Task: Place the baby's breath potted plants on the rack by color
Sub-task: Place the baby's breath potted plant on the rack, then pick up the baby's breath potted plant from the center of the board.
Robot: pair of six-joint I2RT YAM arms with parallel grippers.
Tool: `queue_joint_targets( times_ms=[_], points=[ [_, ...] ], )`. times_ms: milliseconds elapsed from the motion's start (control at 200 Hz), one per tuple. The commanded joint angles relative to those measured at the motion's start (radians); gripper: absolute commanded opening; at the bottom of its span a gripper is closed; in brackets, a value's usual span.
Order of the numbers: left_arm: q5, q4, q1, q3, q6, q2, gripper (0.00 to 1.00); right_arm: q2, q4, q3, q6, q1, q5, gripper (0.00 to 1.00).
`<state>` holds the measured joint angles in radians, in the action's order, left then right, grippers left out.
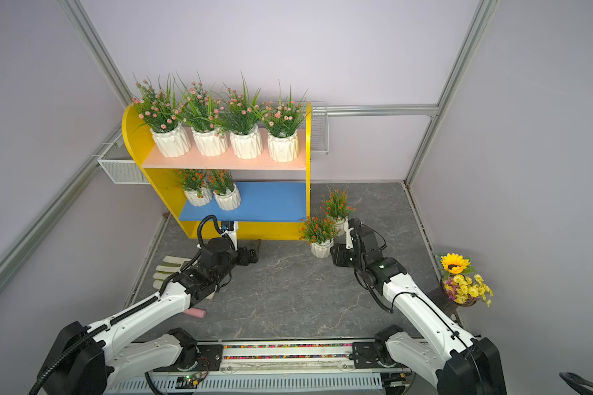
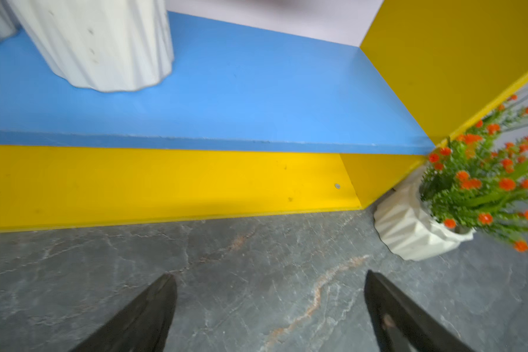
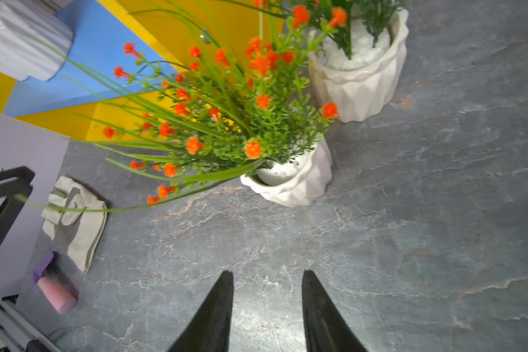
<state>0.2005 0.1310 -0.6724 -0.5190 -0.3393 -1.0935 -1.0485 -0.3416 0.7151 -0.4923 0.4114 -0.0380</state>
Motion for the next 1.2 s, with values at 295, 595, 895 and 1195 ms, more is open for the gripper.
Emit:
queue_joint_targets(
  times_ms=[295,595,895,1195],
  points=[
    [-0.007,0.194,-0.185,0.051,0.089,-0.044,0.96,-0.221,0.104,0.032,0.029,-0.033,0.031,0.31],
    [-0.044,0.253,-0.221,0.062,0.122,-0.068,0.95,-0.307,0.124,0.102,0.043,-0.034,0.047,0.3],
    [-0.047,0.248,-0.225,0.063,0.118,-0.082,0.94,-0.417,0.121,0.199,0.059,-0.033,0.068,0.29],
    [-0.036,0.225,-0.225,0.073,0.118,-0.056,0.94,-0.513,0.133,0.248,0.06,-0.034,0.066,0.25]
  ],
)
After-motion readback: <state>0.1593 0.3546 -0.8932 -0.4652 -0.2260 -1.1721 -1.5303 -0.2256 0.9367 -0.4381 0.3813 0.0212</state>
